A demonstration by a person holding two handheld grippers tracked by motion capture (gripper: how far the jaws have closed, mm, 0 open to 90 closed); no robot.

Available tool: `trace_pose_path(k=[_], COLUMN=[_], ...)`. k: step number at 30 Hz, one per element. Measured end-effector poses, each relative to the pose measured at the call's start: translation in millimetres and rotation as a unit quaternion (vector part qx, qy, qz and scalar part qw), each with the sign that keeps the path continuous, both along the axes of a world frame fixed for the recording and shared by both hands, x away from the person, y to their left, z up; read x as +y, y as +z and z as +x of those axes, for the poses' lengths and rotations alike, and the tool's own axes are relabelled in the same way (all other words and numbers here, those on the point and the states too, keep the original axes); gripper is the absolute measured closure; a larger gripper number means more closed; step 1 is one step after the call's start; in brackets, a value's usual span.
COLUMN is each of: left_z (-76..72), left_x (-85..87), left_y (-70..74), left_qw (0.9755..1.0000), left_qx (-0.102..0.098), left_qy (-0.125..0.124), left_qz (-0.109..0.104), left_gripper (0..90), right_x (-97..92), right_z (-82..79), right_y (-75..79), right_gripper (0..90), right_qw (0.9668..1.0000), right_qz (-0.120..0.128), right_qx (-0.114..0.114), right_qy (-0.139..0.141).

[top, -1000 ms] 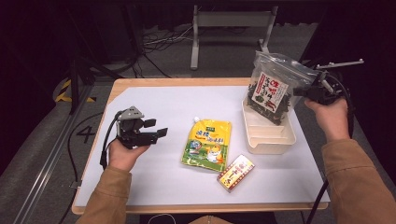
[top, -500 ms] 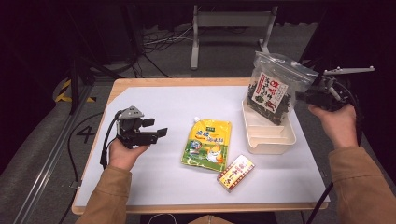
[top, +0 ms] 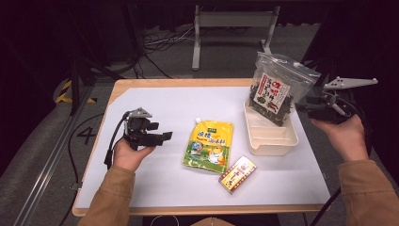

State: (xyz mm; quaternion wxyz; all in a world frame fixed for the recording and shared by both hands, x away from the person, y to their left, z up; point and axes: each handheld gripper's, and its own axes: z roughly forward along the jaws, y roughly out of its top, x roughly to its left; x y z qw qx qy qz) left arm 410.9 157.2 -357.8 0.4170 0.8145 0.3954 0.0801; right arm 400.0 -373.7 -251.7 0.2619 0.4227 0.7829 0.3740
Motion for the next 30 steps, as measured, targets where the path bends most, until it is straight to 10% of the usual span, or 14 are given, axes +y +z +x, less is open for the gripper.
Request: trace_pose_path(k=[30], left_z=[20.1], left_x=[-33.1], left_y=[-20.1], left_qw=[0.998], left_qx=[0.063], left_qy=[-0.01], left_qz=[-0.001], left_gripper=[28.1], right_x=[40.7], right_z=[-45.4], right_y=[-33.0], right_gripper=[40.9], right_qw=[0.9938], right_qz=[0.03], right_qx=[-0.043], right_qy=[0.098])
